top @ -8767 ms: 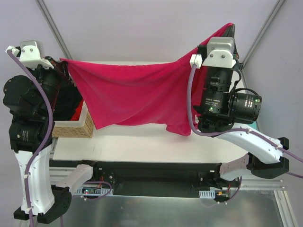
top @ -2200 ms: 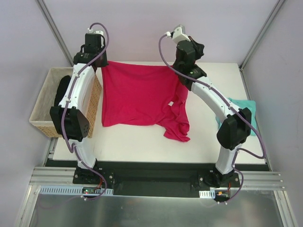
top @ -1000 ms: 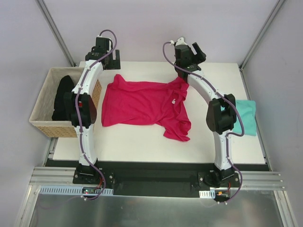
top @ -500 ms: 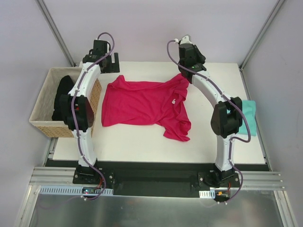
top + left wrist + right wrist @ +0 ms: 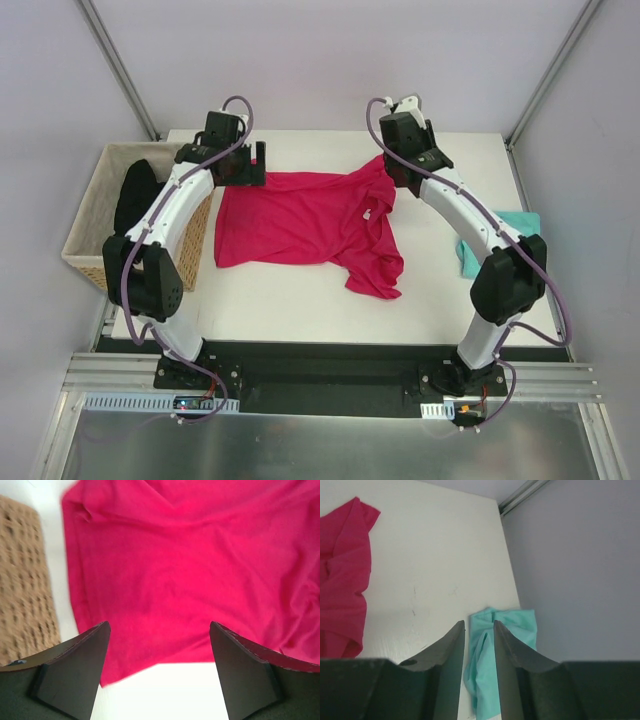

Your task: Fold and stack the t-shirts

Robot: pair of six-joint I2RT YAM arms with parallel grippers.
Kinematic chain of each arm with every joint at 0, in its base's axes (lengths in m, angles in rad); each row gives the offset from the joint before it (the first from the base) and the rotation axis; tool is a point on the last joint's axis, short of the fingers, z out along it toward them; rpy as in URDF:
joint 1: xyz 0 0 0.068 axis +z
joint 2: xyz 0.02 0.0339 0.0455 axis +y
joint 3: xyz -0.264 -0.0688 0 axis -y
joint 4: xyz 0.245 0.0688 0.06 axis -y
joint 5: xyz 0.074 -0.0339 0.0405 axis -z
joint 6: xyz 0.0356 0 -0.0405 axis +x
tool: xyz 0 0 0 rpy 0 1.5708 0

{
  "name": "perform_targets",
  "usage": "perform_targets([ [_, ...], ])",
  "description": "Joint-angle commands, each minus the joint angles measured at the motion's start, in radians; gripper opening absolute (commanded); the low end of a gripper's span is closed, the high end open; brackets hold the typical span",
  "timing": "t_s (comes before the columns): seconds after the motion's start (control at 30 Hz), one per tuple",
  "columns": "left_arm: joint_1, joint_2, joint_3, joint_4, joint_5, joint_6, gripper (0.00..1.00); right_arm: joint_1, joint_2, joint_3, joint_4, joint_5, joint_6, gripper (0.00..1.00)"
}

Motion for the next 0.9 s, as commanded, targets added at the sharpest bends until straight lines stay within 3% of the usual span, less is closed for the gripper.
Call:
perform_targets([
  [0.0, -0.026, -0.104, -0.068, -0.011, 0.010, -0.039, 0.79, 0.008, -0.037, -0.043, -0.166, -0.087, 0.272, 0.31],
  [0.37, -0.073, -0.217, -0.141, -0.011, -0.048, -0.073, 0.77, 0.054, -0.040, -0.193, -0.183, -0.382, 0.490, 0.27],
  [0.87, -0.093, -0.204, -0.124, -0.013, -0.048, -0.068, 0.74, 0.268, 0.070, -0.139, -0.238, -0.411, 0.565, 0.30],
])
